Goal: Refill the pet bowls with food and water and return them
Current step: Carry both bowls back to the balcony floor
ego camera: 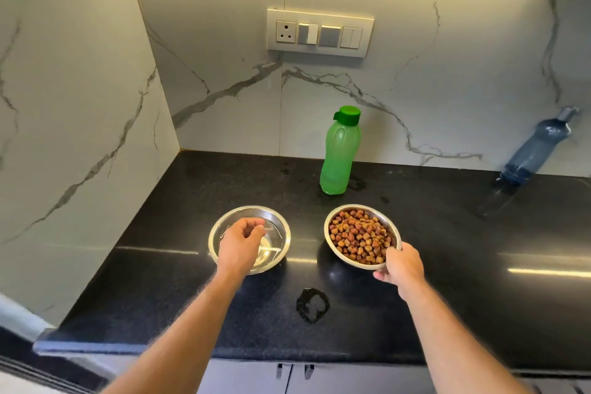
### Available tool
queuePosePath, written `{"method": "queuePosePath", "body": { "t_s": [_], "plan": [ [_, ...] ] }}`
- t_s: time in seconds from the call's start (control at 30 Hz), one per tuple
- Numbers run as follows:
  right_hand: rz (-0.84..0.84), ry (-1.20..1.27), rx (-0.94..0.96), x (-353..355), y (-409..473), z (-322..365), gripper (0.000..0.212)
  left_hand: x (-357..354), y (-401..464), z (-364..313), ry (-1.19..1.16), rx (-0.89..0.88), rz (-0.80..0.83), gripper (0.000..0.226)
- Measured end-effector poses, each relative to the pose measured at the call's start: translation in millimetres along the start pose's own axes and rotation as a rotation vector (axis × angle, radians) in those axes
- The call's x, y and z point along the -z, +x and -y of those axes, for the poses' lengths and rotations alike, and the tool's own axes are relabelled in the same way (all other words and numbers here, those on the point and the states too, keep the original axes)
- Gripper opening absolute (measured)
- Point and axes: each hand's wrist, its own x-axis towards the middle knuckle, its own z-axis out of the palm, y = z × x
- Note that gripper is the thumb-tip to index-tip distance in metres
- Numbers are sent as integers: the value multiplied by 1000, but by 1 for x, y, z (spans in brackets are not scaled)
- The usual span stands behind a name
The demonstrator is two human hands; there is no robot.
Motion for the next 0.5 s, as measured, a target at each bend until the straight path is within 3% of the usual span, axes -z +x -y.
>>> {"method": "queuePosePath", "body": {
  "t_s": [0.13, 0.27, 0.4, 0.5],
  "plan": [
    [141, 165, -27, -1, 5, -9, 35, -3, -24, 6, 54, -39, -100, 14],
    [236, 305, -55, 0, 10, -11, 51, 0, -42, 14, 131, -46, -390, 29],
    [248, 261, -7, -2, 16, -12, 50, 6, -52, 20, 187, 124, -539, 57],
    [273, 221, 5, -4, 18, -9, 48, 8, -54, 19, 28, 359, -533, 73]
  ]
}}
